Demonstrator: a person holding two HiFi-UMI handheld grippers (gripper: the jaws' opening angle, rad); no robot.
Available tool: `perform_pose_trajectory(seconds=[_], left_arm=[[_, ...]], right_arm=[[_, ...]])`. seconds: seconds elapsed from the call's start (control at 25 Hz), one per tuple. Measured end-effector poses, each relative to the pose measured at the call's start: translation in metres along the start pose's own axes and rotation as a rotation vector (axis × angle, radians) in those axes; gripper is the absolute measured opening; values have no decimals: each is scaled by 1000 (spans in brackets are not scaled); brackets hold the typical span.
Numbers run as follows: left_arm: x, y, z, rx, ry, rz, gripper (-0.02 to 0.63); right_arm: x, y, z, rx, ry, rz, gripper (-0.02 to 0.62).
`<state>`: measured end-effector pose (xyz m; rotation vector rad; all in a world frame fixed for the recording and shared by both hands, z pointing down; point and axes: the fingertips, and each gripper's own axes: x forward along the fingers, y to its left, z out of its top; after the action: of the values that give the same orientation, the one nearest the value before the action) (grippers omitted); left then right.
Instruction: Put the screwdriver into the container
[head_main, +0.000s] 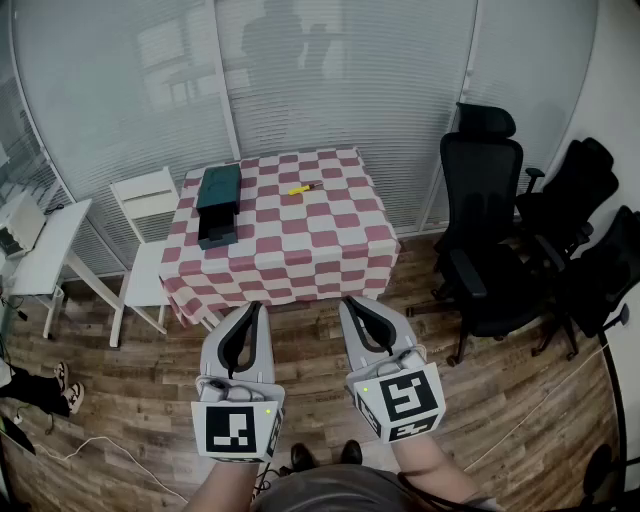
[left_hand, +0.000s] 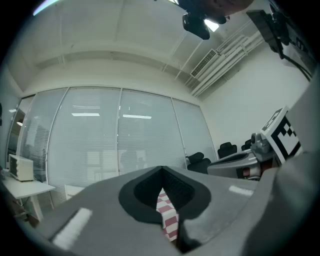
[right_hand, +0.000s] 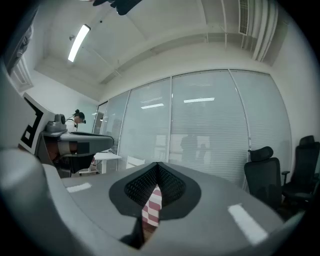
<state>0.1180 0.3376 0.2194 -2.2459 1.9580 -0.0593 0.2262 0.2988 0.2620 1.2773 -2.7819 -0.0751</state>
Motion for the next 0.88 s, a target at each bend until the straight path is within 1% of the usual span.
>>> perform_pose_trajectory(seconds=[0.28, 0.48, 0.72, 0.88], left_arm=[[4, -14, 1, 7, 2, -1, 0], [7, -26, 3, 10, 3, 12, 0], [12, -37, 3, 6, -1, 54, 0], [14, -37, 2, 9, 5, 87, 0]], right_arm=[[-7, -9, -2, 3, 2, 9, 23], [-13, -21, -5, 11, 8, 17, 23], [-18, -39, -9, -7, 9, 18, 25], [-15, -42, -15, 0, 21, 49, 25]])
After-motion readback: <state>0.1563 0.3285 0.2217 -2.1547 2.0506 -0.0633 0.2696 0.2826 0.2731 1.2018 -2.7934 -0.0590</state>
